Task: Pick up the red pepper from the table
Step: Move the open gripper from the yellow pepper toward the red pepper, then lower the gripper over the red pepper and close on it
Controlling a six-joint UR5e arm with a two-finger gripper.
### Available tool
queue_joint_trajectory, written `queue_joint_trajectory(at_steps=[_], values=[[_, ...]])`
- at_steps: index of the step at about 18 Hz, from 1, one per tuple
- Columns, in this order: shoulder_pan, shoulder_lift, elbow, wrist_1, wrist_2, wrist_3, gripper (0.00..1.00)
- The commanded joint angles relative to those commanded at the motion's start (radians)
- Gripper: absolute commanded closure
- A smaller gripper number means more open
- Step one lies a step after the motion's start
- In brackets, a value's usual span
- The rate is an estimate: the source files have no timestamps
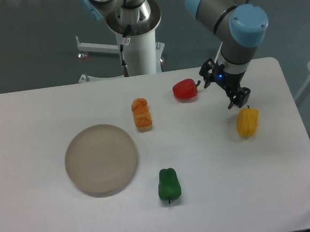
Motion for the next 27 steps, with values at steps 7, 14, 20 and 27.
queue_joint_trajectory(at_steps=[7, 14, 20, 27], values=[[0.061, 0.086, -0.215, 0.015, -0.012, -0.017, 0.0], [0.054, 0.097, -0.309, 0.144, -0.006, -0.014, 0.0], [0.017, 0.084, -0.332, 0.163, -0.002, 0.049, 0.0], [0.014, 0.071, -0.399, 0.242, 0.0, 0.092, 0.0]])
